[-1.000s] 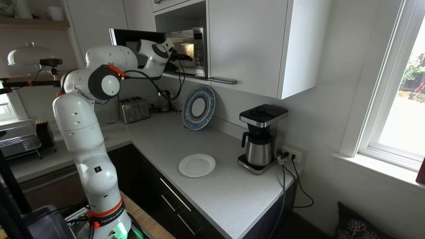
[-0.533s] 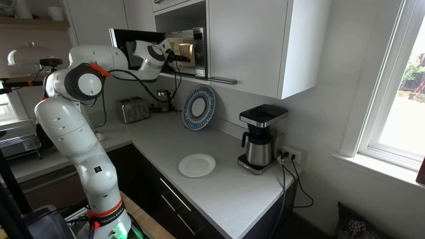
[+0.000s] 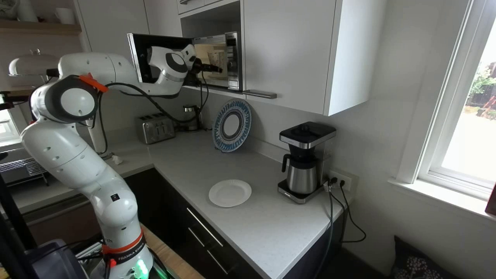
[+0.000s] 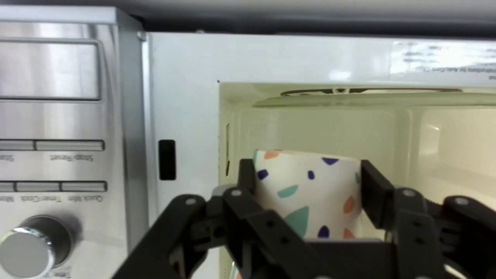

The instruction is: Move the cup from the microwave to the counter

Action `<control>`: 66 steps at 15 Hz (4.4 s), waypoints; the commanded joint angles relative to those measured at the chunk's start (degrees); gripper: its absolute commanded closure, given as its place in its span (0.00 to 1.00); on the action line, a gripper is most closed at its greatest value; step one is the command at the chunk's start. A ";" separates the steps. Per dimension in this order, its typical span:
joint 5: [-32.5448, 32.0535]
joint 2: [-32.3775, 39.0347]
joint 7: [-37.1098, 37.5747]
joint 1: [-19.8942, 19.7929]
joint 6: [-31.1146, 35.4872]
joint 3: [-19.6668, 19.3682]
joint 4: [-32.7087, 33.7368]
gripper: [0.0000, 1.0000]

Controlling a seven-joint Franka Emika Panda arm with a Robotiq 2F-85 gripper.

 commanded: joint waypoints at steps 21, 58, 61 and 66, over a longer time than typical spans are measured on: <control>22.25 -20.08 -20.00 2.27 -11.27 -5.52 -24.26 0.59; -2.61 0.79 32.14 -13.38 -27.08 6.86 -27.40 0.59; -9.60 8.54 40.56 -11.26 -27.83 2.70 -25.82 0.59; -18.53 18.05 48.86 -5.28 -26.81 -7.25 -22.30 0.59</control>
